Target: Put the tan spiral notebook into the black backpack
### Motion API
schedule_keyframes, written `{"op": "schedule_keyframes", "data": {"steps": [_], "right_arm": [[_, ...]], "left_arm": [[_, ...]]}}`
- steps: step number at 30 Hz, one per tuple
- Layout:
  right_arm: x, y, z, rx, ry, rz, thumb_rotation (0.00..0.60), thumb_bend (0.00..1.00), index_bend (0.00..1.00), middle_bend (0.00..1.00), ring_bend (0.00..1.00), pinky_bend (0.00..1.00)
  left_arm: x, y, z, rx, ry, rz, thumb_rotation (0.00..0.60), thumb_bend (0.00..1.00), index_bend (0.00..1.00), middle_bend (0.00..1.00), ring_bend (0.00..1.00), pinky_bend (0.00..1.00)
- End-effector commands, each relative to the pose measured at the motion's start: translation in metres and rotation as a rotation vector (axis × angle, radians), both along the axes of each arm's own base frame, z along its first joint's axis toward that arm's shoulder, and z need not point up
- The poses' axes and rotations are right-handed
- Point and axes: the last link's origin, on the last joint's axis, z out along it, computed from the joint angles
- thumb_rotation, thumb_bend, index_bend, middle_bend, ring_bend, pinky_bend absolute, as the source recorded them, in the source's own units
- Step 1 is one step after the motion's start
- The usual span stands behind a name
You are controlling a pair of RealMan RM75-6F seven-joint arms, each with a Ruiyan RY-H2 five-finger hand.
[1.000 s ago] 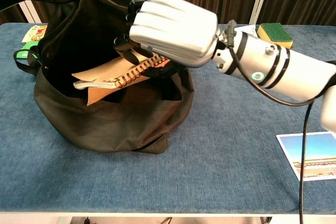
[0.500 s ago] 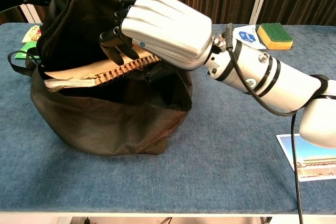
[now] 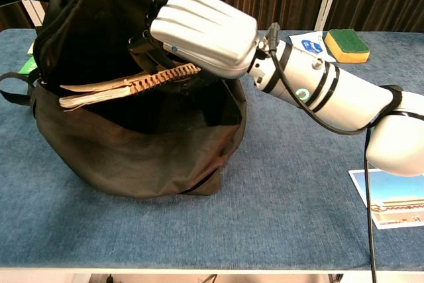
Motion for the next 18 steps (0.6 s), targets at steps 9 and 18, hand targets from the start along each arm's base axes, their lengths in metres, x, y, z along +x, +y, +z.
{"op": "schedule_keyframes", "data": {"steps": [9,18], "right_arm": [[0.002,-0.003,-0.024,-0.072,0.099,-0.068,0.6,0.46,0.92,0.72,0.52,0.37],[0.006,-0.009,-0.041,-0.144,0.153,-0.195,0.6,0.29,0.89,0.67,0.49,0.28]], "left_arm": [[0.005,-0.004,-0.002,-0.019,-0.046,0.025,0.6,0.5,0.66,0.09,0.05,0.4],[0.01,-0.011,-0.003,-0.109,-0.114,0.032,0.6,0.5,0.66,0.07,0.05,0.41]]}}
